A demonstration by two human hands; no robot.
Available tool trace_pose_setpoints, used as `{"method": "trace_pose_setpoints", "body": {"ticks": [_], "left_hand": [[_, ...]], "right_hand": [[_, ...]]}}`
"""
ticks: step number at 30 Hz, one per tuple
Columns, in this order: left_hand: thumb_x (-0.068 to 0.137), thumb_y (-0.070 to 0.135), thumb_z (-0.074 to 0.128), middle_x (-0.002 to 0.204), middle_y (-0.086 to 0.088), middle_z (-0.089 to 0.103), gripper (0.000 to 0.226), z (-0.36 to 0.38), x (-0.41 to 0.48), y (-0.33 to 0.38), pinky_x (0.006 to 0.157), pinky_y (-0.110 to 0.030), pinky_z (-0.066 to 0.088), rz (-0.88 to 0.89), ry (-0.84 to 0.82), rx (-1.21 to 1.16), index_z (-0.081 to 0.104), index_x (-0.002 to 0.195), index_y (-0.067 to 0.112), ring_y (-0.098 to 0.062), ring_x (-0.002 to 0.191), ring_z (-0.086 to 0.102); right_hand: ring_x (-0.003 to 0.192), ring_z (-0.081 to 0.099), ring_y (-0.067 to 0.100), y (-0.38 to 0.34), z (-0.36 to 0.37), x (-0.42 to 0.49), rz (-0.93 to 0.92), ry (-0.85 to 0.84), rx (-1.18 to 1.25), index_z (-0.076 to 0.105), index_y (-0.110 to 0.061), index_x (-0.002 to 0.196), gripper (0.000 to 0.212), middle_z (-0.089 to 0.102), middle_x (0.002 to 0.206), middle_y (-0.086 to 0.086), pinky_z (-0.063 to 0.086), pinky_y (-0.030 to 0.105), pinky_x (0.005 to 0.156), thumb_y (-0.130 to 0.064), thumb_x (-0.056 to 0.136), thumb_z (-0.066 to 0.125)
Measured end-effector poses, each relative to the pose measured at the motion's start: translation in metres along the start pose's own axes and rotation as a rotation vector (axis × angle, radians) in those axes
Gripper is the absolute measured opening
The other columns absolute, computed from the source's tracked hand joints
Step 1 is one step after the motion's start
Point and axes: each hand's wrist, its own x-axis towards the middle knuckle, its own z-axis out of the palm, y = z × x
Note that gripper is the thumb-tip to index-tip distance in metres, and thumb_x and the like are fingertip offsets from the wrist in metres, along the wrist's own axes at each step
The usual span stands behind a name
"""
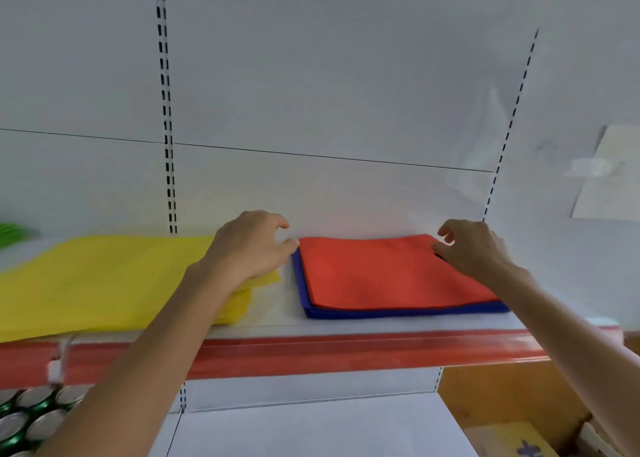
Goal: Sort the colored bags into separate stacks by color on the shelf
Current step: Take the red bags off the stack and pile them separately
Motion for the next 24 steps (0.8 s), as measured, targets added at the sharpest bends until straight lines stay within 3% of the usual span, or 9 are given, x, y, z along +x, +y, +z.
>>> {"method": "trace_pose_setpoints", "body": {"ticks": [4, 8, 16, 20, 24], "left_hand": [[0.089, 0.044, 0.052, 0.133, -0.002, 0.053, 0.046, 0.042, 0.013, 0.040, 0.100, -0.032, 0.039, 0.015, -0.067, 0.023, 0.053, 0.129, 0.023, -0.021, 0.124, 0.047], [0.090, 0.055, 0.043, 0.139, -0.010, 0.046, 0.055, 0.085, 0.024, 0.057, 0.105, -0.038, 0.035, -0.087, -0.210, 0.109, 0.045, 0.136, 0.026, -0.029, 0.129, 0.040], [0.092, 0.057, 0.034, 0.142, -0.014, 0.039, 0.057, 0.107, 0.028, 0.068, 0.107, -0.036, 0.029, -0.166, -0.294, 0.207, 0.037, 0.141, 0.028, -0.028, 0.133, 0.034], [0.095, 0.054, 0.029, 0.149, -0.016, 0.029, 0.058, 0.108, 0.026, 0.067, 0.110, -0.035, 0.026, -0.145, -0.290, 0.230, 0.031, 0.145, 0.024, -0.027, 0.138, 0.027], [0.096, 0.051, 0.030, 0.149, -0.011, 0.030, 0.057, 0.108, 0.026, 0.066, 0.108, -0.034, 0.027, -0.135, -0.260, 0.208, 0.036, 0.143, 0.020, -0.024, 0.137, 0.029]], "right_hand": [[0.104, 0.058, 0.029, 0.037, 0.008, 0.021, 0.014, -0.064, -0.006, 0.059, -0.016, 0.120, 0.035, 0.062, 0.116, 0.007, 0.040, 0.030, 0.074, -0.031, 0.088, 0.058], [0.100, 0.059, 0.029, 0.059, 0.014, 0.041, 0.028, -0.126, -0.028, 0.058, -0.014, 0.119, 0.034, 0.061, 0.115, 0.009, 0.040, 0.028, 0.072, -0.032, 0.091, 0.055], [0.105, 0.056, 0.032, 0.076, 0.044, 0.047, 0.040, -0.188, -0.017, 0.057, -0.009, 0.110, 0.033, 0.058, 0.118, 0.011, 0.037, 0.031, 0.074, -0.036, 0.093, 0.048], [0.099, 0.057, 0.032, 0.078, 0.052, 0.045, 0.049, -0.149, -0.024, 0.056, -0.011, 0.094, 0.023, 0.060, 0.111, 0.012, 0.036, 0.030, 0.071, -0.033, 0.093, 0.048], [0.079, 0.048, 0.028, 0.079, 0.055, 0.046, 0.057, -0.131, 0.000, 0.053, -0.011, 0.084, 0.025, 0.060, 0.098, 0.011, 0.035, 0.030, 0.068, -0.034, 0.092, 0.049]]}}
